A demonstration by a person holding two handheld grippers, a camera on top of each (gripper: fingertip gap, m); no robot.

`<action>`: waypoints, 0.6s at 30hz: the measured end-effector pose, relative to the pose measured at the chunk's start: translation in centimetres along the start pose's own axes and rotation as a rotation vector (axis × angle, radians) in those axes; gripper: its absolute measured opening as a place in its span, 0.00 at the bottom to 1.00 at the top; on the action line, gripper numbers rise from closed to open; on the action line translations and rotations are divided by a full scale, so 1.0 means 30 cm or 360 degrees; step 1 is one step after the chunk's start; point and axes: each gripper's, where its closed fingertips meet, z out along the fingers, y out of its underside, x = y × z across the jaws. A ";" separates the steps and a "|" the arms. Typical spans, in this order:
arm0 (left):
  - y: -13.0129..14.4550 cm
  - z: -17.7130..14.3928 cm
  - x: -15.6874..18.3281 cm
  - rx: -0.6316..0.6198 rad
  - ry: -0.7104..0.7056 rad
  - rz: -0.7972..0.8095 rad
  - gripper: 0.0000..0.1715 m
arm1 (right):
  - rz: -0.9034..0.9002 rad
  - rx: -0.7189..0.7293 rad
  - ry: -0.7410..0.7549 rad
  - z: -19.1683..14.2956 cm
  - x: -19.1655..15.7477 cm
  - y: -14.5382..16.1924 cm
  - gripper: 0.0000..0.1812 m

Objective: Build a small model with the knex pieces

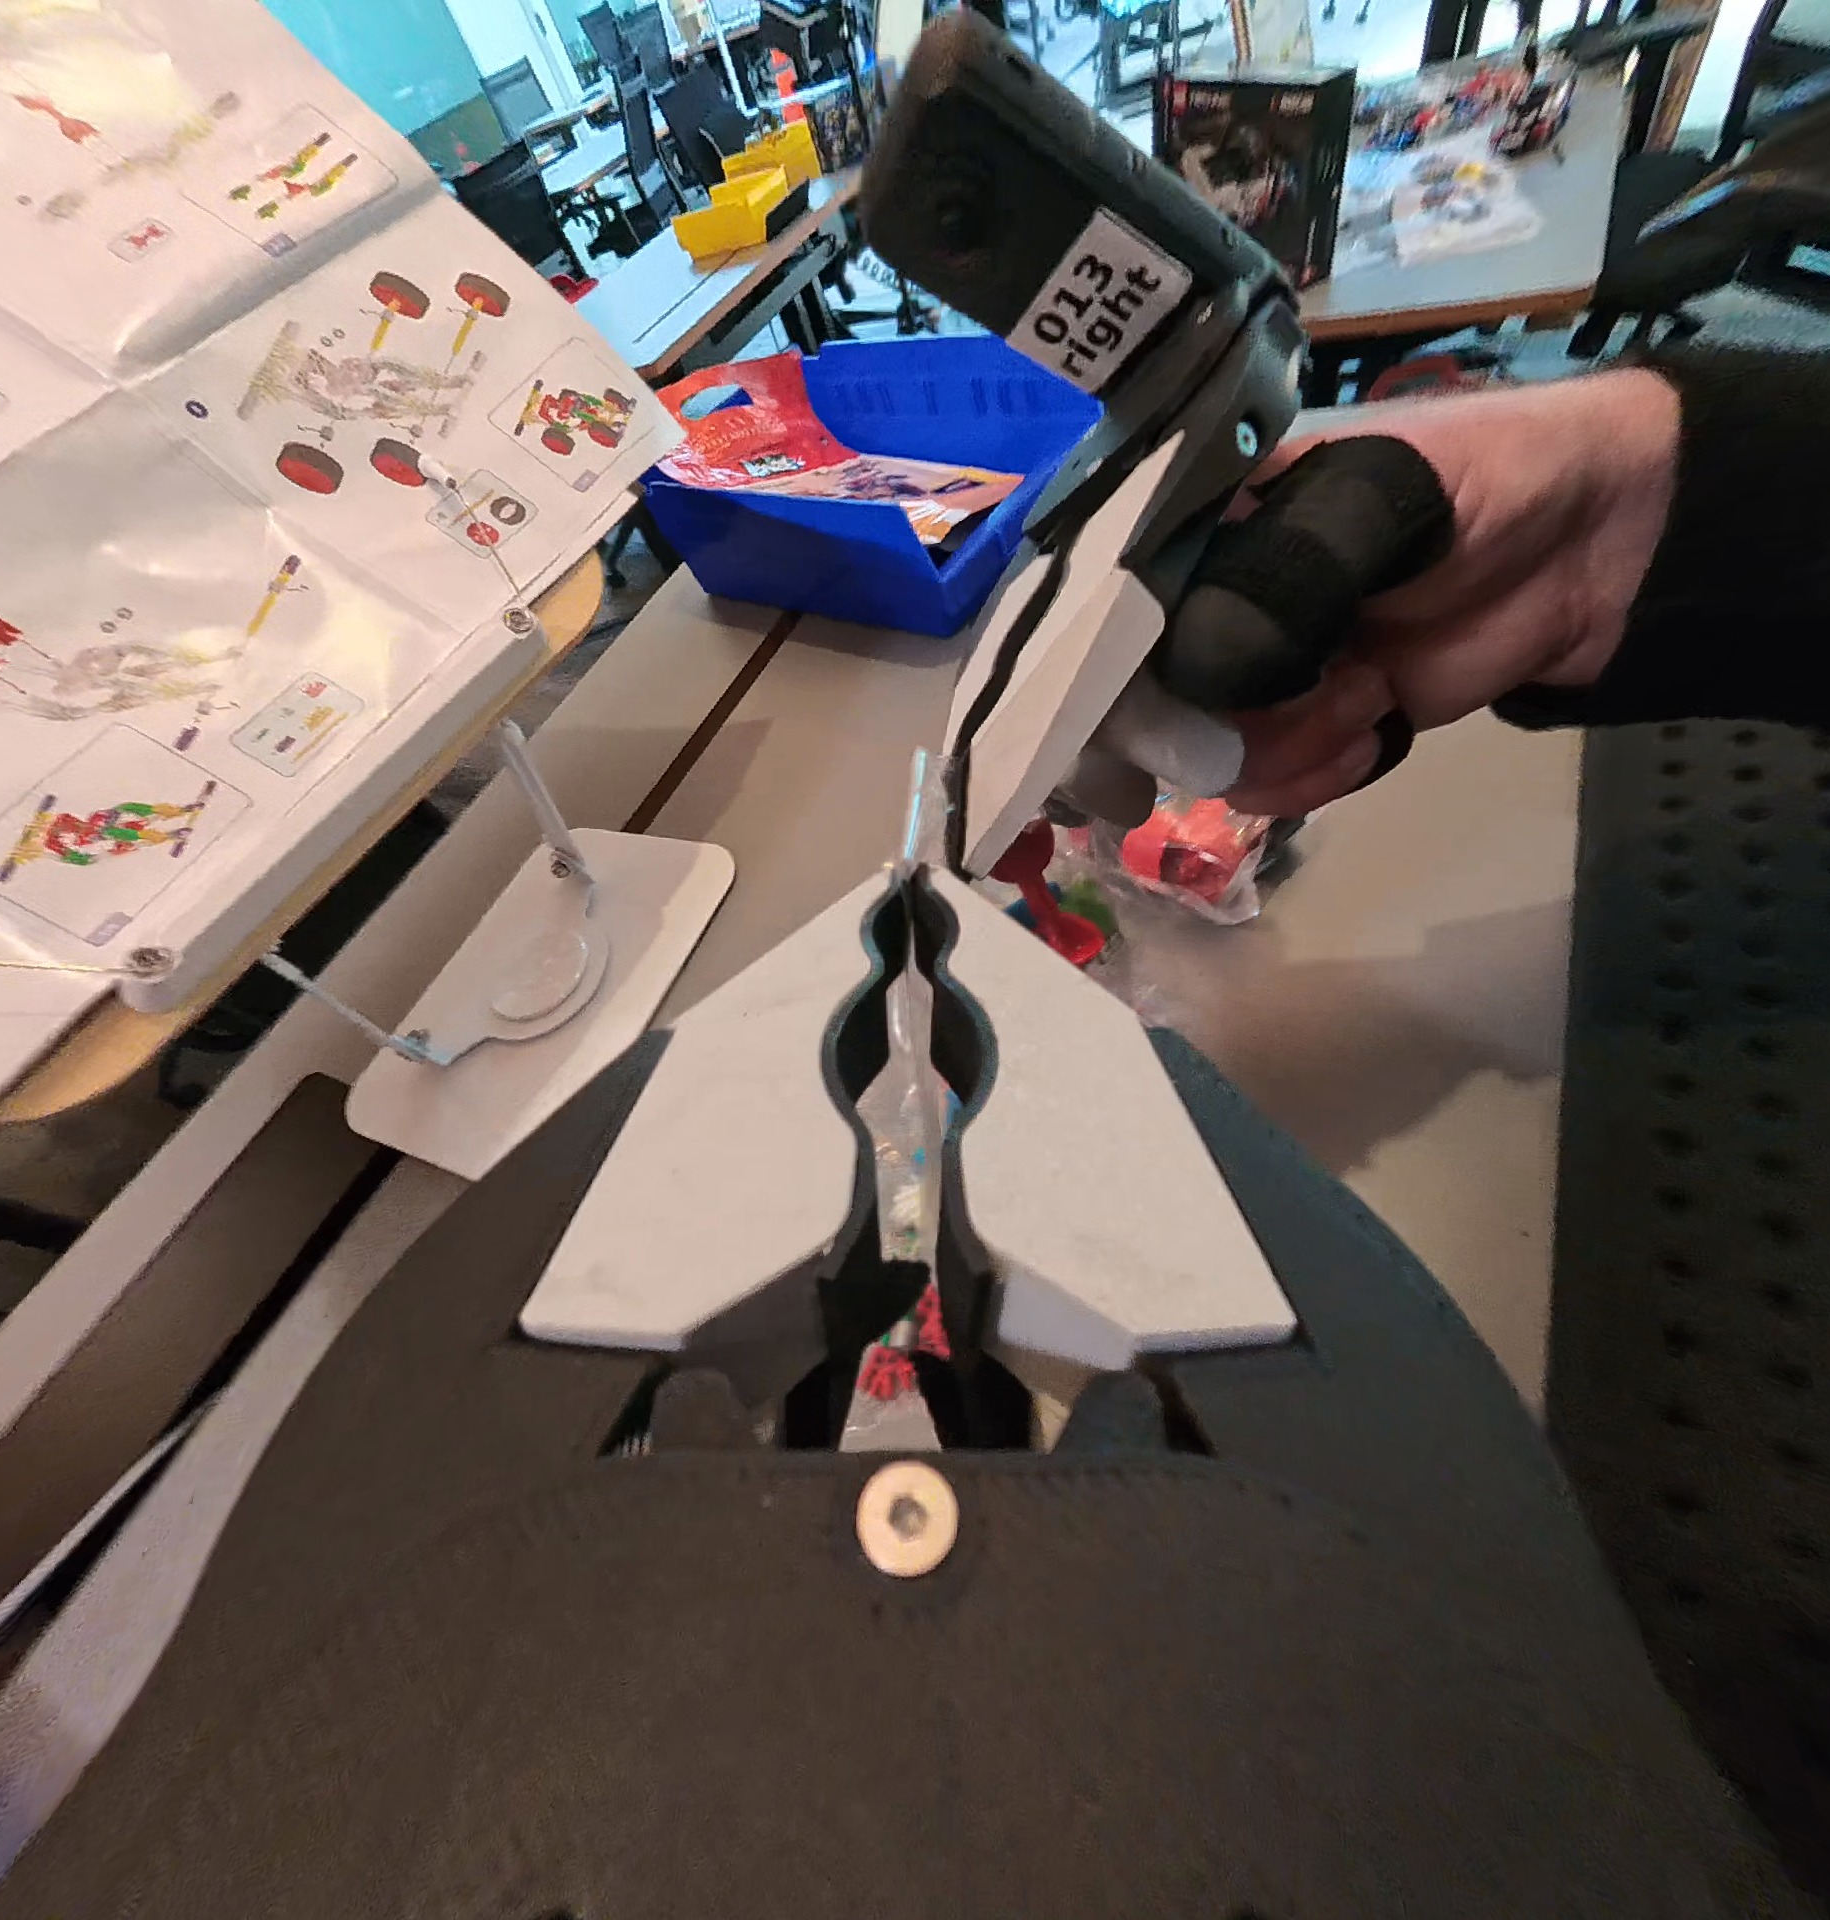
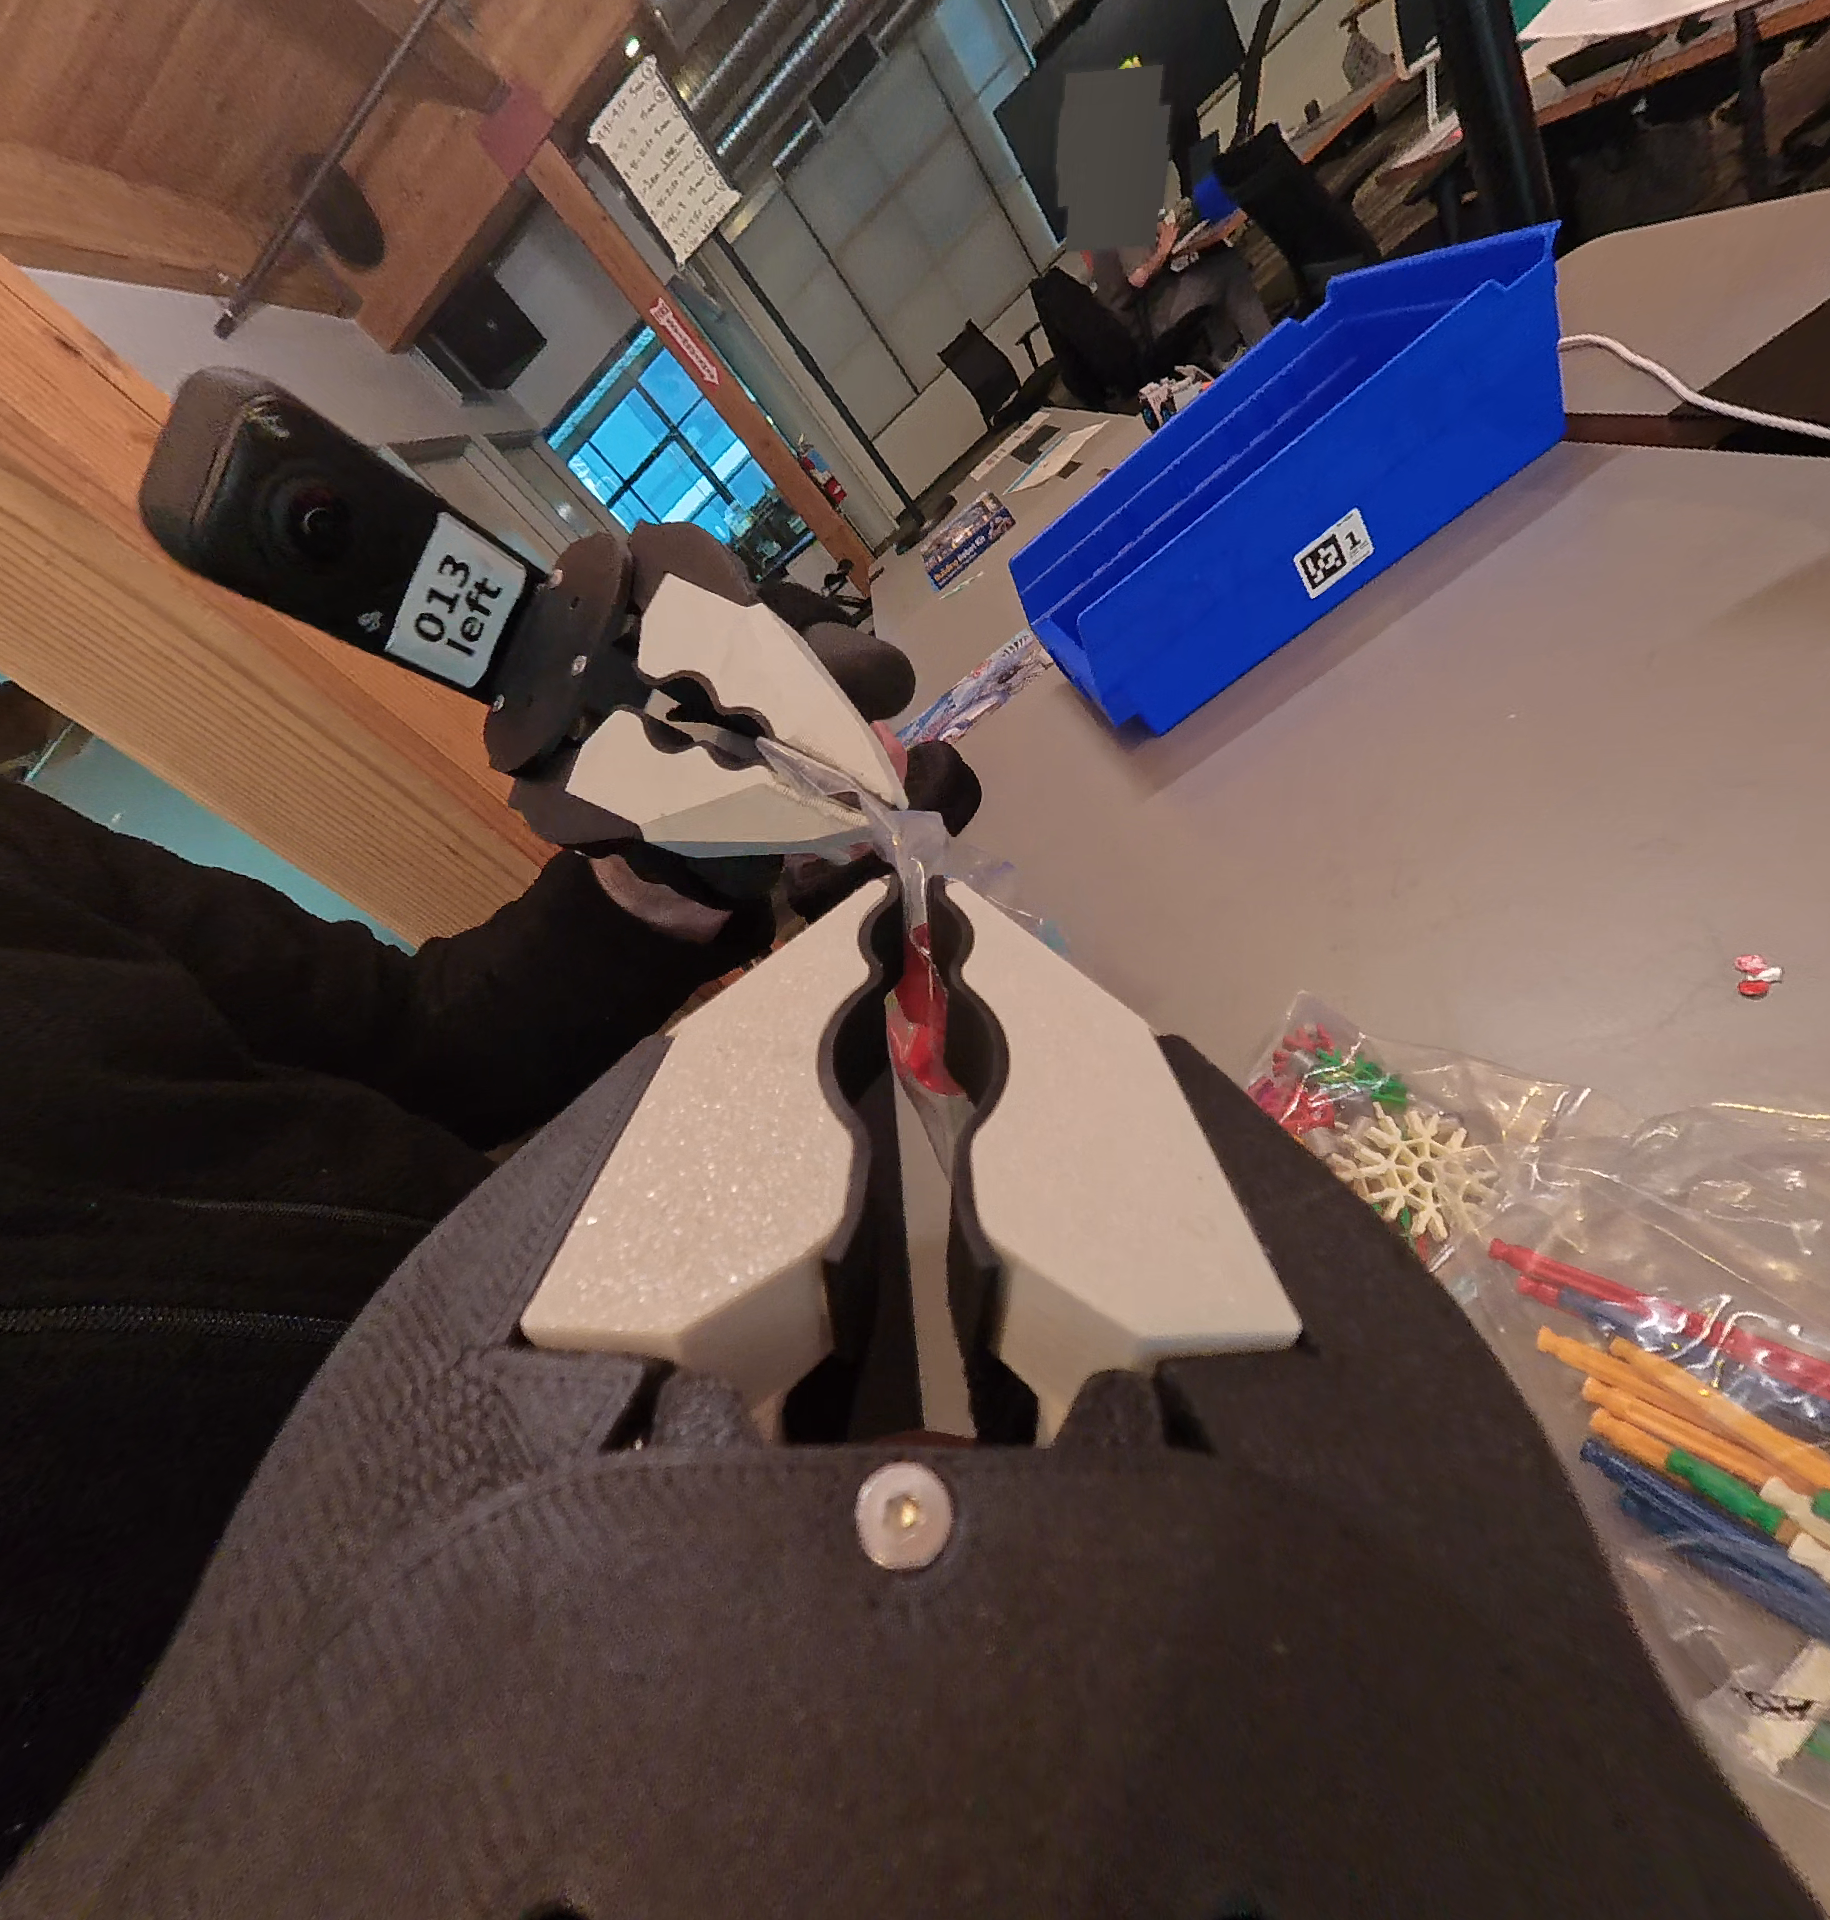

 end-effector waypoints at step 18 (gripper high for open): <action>-0.042 -0.048 -0.071 0.0349 0.0235 -0.0805 0.00 | -0.0232 0.0157 0.0042 -0.038 -0.014 -0.051 0.00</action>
